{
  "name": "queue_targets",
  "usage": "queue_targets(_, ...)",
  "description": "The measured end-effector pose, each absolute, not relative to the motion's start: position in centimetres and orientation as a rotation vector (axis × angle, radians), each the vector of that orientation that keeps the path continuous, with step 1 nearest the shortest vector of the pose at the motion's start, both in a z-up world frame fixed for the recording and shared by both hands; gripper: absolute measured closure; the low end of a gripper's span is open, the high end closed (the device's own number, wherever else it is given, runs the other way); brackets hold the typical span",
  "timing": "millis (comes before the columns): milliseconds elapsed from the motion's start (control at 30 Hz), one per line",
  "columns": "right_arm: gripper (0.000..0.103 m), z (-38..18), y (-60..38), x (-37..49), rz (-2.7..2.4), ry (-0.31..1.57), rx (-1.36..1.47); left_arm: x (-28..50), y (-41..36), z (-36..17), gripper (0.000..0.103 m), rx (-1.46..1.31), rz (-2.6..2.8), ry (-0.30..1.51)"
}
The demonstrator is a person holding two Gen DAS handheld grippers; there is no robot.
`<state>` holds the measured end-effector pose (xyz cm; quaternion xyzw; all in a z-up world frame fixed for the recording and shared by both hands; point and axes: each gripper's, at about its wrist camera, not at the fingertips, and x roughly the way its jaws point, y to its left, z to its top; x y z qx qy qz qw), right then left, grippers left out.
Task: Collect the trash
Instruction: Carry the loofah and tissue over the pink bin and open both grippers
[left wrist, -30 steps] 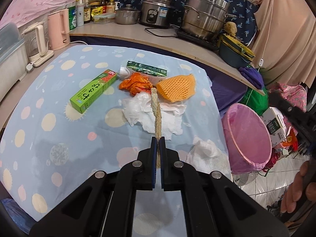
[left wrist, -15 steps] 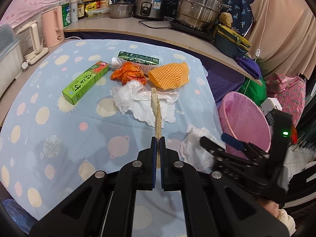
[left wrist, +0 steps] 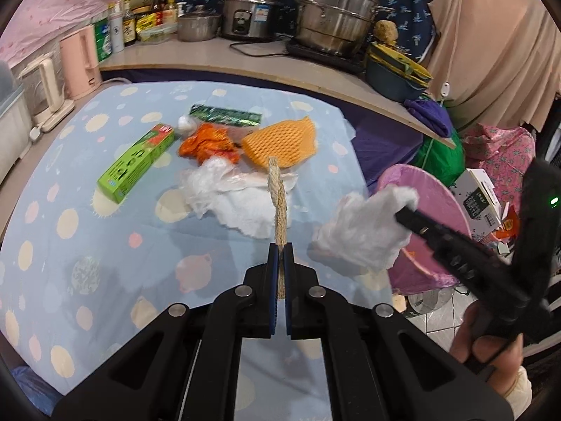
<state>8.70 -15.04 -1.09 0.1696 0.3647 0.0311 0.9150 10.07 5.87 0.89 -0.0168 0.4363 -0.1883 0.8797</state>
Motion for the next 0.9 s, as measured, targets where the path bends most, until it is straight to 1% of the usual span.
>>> queue_targets(133,0.095,2.4,-18.8,7.3,-0.007,0.658,0.367,10.2,2.9,2.3,0.101,-0.014,-0.464,0.876)
queue_targets(333,0.095,4.3,-24.3,5.5,-0.144,0.598,0.364,10.3,-3.2,4.0,0.101,0.013,-0.592,0.833)
queue_targets(500,0.095,2.3,-28.0,5.0,-0.232,0.630,0.379,10.6,-8.5,3.7,0.101,0.036,-0.688,0.838)
queue_targets(733,0.095,-1.6,-30.6,4.9,-0.291,0.695,0.420,11.3,-14.2,1.0,0.100,0.086,-0.755,0.877)
queue_targets(833,0.089,-2.4,-31.1,4.9,-0.317,0.707,0.421,11.8,-15.4,-0.2,0.100,0.090,-0.771,0.890)
queue_targets(867,0.079,-2.5,-31.3,4.9,-0.328,0.708,0.420,11.8,-15.7,-0.5,0.099,0.088,-0.763,0.889)
queue_targets(900,0.071,-2.4,-31.4,4.8,-0.335,0.705,0.422,11.9,-15.8,-0.7,0.098,0.088,-0.762,0.893)
